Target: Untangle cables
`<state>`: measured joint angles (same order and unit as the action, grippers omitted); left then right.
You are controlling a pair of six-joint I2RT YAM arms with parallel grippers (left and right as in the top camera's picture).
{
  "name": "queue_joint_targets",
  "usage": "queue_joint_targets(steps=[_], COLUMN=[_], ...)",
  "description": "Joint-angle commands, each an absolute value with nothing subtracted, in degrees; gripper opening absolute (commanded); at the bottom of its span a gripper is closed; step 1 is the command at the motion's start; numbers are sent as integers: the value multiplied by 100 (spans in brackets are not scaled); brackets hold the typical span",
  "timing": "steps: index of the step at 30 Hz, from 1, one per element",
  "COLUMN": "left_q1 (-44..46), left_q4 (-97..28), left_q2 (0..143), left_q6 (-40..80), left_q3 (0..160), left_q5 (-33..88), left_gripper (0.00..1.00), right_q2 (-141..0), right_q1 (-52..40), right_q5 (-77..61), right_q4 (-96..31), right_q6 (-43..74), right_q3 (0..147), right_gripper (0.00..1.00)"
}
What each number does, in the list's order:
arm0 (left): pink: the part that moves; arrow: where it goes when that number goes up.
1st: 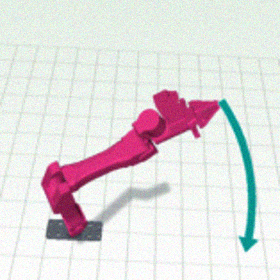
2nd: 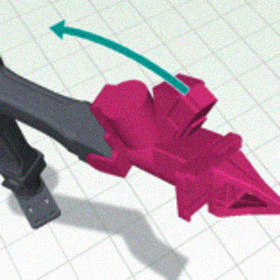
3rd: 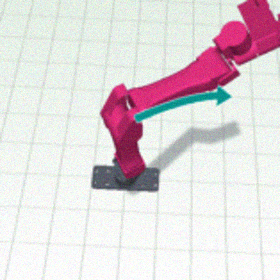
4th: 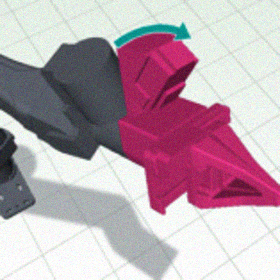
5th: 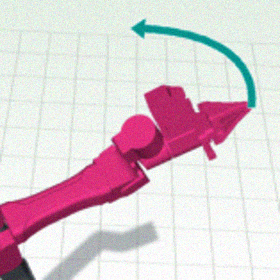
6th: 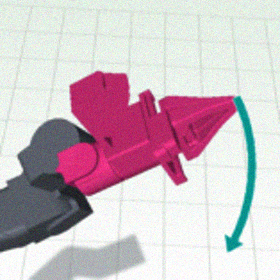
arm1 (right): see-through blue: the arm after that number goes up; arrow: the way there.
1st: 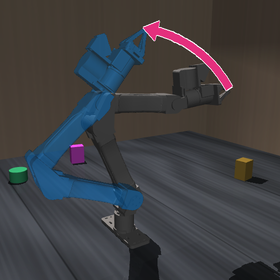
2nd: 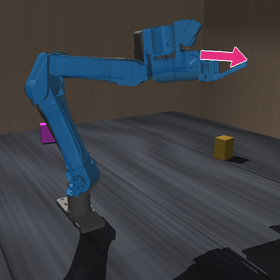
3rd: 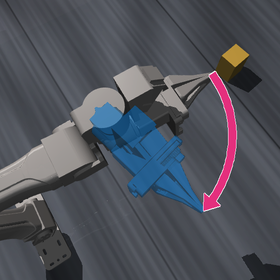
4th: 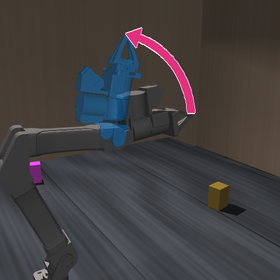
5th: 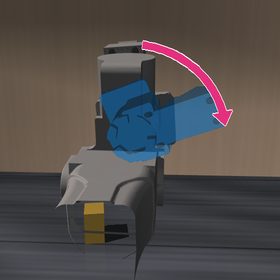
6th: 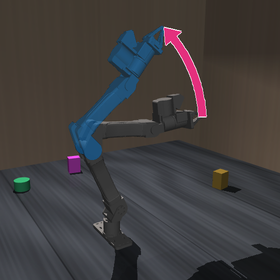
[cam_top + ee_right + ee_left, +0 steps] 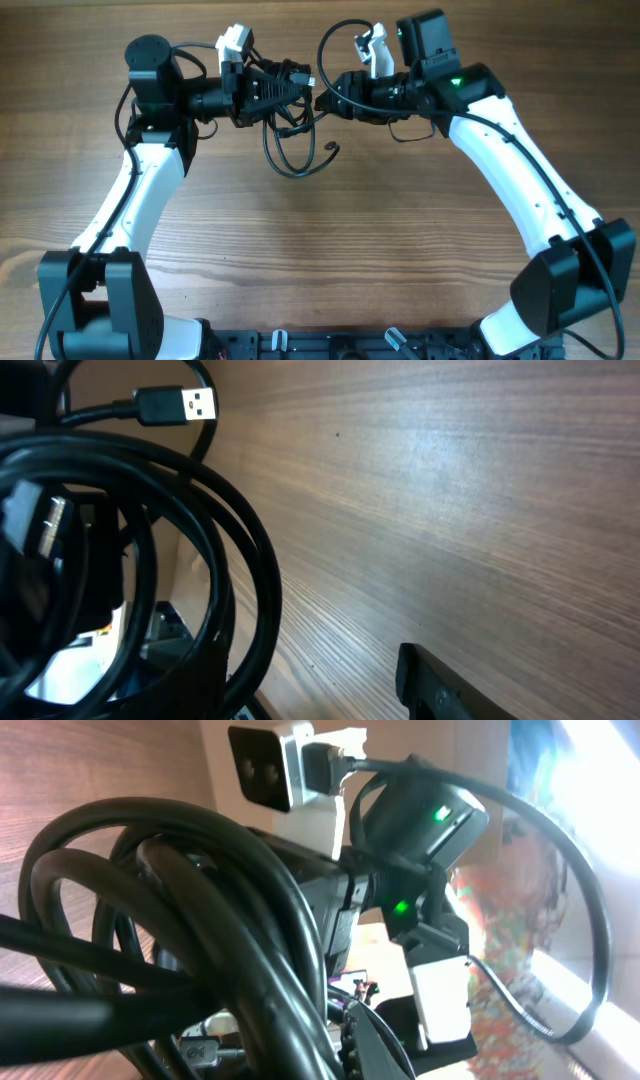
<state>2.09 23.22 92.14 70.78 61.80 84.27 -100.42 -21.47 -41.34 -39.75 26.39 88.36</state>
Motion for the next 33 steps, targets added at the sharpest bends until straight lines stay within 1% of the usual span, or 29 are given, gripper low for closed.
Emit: queue_joint_targets(steps=[1,4,9,10,12,13,15,16,18,20,21,25,26,27,29,30,31,32,33], left_q1=[202,213,213,213,213,220,270,342,506,760,943,1975,2143,2340,2703,2840,2873,2893,2893], left_q4=[2482,2493,2488,2486,2434,2156,1319,454,-978,-2025,-2335,-2521,-2519,-2545,-2652,-2788,-2814,-2812,-2812], left_q2=[9129,9129,9129,9129,9129,9129,9129,9129,9129,9131,9131,9131,9137,9144,9168,9168,9168,9168,9166], left_q6=[8079,9083,10182,10259,10248,10197,9736,9327,8910,8868,8864,8202,8117,8112,8114,8090,7915,7489,7150], left_q3=[6270,6270,6270,6270,6270,6270,6270,6270,6270,6270,6270,6270,6270,6270,6270,6270,6270,6270,6270], left_q5=[8062,7629,6923,6838,6678,6608,6119,5535,4333,3118,2630,1245,1048,779,231,5,14,89,178], left_gripper=[4,4,4,4,4,4,4,4,4,4,4,4,6,15,45,73,86,98,100], right_q2=[-10339,-10396,-10396,-10396,-10396,-10396,-10394,-10394,-10394,-10394,-10394,-10394,-10394,-10394,-10394,-10394,-10394,-10394,-10394], right_q1=[-2333,-2403,-2401,-2390,-2314,-2233,-2038,-1839,-1492,-1179,-1026,-786,-786,-794,-823,-829,-834,-834,-834], right_q5=[-4477,-4663,-4600,-4372,-3437,-2871,-2145,-1844,-1743,-1741,-1741,-1737,-1739,-1739,-1741,-1739,-1734,-1734,-1737], right_q4=[-3898,-3769,-3924,-4064,-4580,-4842,-5157,-5310,-5415,-5465,-5494,-5529,-5529,-5531,-5540,-5551,-5566,-5579,-5575], right_q6=[2860,3011,2808,2711,2683,2661,2650,2635,2475,2436,2425,2392,2392,2392,2333,2246,2244,2239,2226], right_q3=[8814,8814,8814,8814,8814,8814,8814,8814,8814,8814,8814,8814,8814,8814,8814,8814,8814,8814,8814], right_gripper=[56,56,54,54,54,54,57,58,59,60,61,61,61,61,61,61,61,61,62])
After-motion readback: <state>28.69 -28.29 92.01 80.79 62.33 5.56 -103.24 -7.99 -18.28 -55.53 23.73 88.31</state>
